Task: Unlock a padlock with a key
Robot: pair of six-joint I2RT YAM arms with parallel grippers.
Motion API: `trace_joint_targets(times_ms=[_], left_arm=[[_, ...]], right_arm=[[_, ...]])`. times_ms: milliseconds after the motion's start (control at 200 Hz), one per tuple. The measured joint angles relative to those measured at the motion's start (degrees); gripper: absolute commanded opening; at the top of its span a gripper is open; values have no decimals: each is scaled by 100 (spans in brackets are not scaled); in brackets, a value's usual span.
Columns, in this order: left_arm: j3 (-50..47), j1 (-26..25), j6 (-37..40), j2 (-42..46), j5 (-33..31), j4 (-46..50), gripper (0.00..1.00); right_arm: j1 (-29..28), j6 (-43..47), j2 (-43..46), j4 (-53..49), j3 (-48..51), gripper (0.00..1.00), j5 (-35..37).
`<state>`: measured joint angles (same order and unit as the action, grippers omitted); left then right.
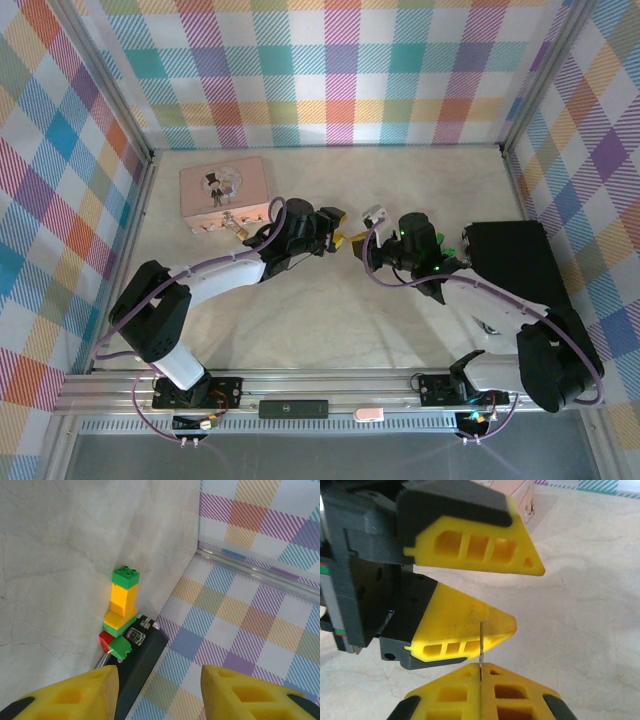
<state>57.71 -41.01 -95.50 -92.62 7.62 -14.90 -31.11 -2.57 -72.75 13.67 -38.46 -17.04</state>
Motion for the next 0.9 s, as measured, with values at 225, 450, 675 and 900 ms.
trace_joint_targets(times_ms=[225,450,675,900], left_arm=[[0,-17,33,0,-2,39,37],[0,-48,31,-2,-48,127,5],[0,-48,44,-28,-81,177,0],[2,-52,358,-35,-81,57,0]], right_arm=[[-4,4,-20,26,-39,0,-61],[-2,13,-17,42,-98,0,-46],[0,52,4,39,-105,0,15],[-9,-289,118,-155,-247,51,203]])
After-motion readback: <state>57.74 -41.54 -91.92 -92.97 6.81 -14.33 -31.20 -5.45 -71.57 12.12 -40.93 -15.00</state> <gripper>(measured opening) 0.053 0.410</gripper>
